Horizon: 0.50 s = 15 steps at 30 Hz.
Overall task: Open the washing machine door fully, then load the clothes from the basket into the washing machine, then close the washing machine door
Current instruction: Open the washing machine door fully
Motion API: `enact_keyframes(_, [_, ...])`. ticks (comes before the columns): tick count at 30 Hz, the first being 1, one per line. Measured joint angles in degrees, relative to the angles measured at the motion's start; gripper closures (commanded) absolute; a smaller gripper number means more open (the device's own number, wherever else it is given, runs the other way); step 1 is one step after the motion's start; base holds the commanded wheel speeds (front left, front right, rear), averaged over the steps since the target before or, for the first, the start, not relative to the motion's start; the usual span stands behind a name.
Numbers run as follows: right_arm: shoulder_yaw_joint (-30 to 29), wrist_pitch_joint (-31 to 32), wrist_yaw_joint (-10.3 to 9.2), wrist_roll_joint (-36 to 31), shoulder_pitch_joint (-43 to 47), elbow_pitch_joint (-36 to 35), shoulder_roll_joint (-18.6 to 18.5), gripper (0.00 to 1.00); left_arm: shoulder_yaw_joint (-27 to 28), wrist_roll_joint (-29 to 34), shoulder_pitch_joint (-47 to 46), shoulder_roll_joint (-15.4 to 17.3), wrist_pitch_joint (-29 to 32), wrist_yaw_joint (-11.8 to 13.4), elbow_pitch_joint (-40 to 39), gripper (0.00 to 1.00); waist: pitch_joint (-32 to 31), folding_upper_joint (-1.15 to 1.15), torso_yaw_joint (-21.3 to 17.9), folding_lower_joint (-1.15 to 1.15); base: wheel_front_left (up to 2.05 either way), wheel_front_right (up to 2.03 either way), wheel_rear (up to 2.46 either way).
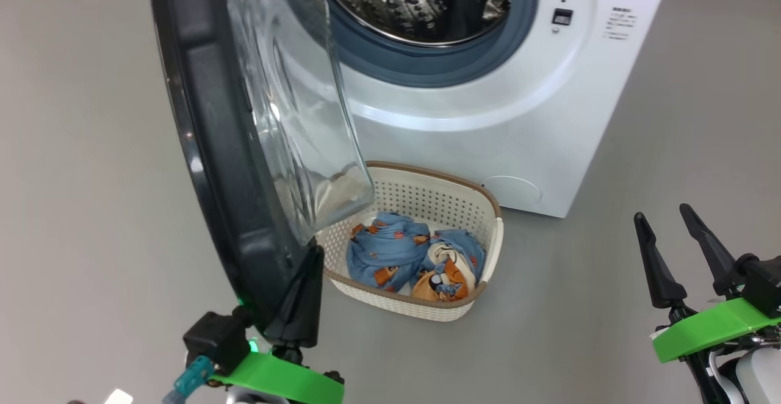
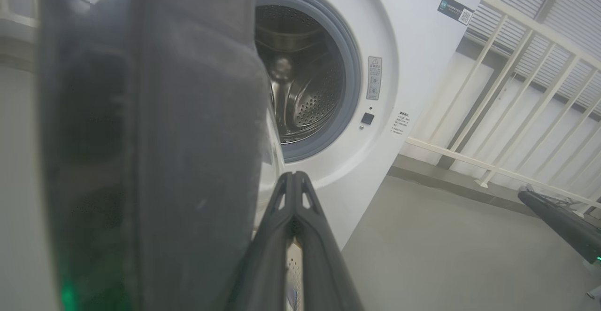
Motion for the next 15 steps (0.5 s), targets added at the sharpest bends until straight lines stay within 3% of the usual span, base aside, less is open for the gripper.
enact_keyframes(15, [-0.25,0.00,0.00,-0.01,0.50,-0.02,0.32,0.00,5.34,0.12,2.55,4.32,0.00,2.83,-0.94,1.00,-0.85,0.00,4.03,0.00,0.00,0.00,0.00])
